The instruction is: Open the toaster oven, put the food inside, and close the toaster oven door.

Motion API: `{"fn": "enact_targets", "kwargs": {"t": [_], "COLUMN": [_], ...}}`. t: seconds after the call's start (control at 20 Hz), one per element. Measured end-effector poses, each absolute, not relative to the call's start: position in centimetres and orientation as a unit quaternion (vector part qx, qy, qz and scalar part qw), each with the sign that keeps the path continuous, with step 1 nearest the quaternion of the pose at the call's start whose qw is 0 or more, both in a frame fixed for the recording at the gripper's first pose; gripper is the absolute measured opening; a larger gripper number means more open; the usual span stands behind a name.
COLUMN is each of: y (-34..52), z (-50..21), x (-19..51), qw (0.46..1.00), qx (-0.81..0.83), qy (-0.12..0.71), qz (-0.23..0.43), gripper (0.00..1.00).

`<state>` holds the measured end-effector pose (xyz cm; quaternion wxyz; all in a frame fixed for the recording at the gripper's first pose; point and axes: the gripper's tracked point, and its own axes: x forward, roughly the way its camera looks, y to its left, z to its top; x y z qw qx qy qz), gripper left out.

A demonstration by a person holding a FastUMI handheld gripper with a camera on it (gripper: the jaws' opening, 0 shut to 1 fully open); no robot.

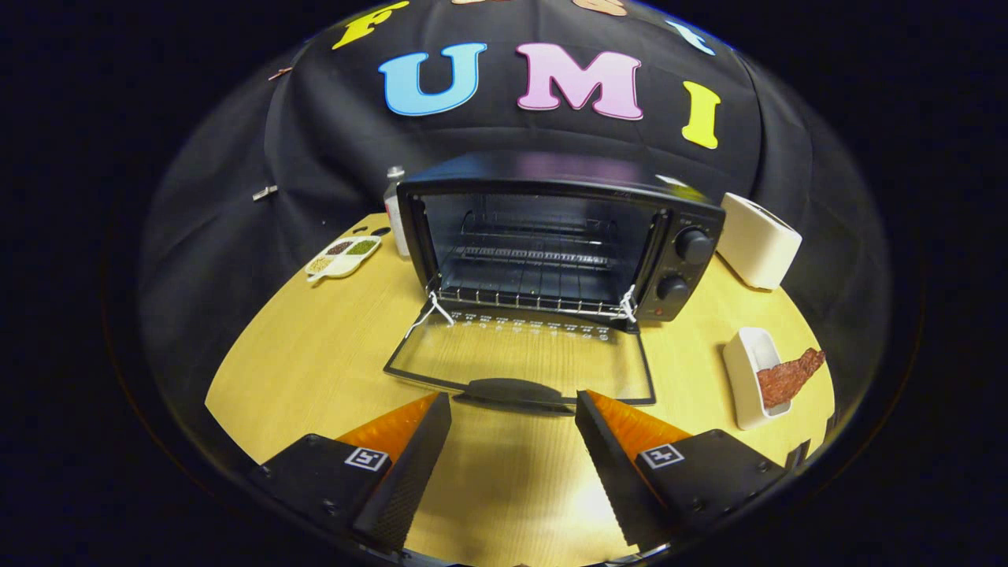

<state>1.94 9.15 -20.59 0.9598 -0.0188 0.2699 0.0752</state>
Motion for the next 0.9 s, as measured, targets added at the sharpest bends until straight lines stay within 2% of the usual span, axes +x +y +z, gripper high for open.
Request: {"fn": "enact_targets", "kwargs": {"t": [0.4, 0.9], "y": [0.8, -10.5], "z": [-12.2, -7.9], "x": [3.4, 7.8], "qw": [0.980, 0.984], "qx": [-0.012, -0.026], "qy": [0.193, 0.164], "qz": [0.039, 0.065], "gripper": [0.99, 0.99]}}
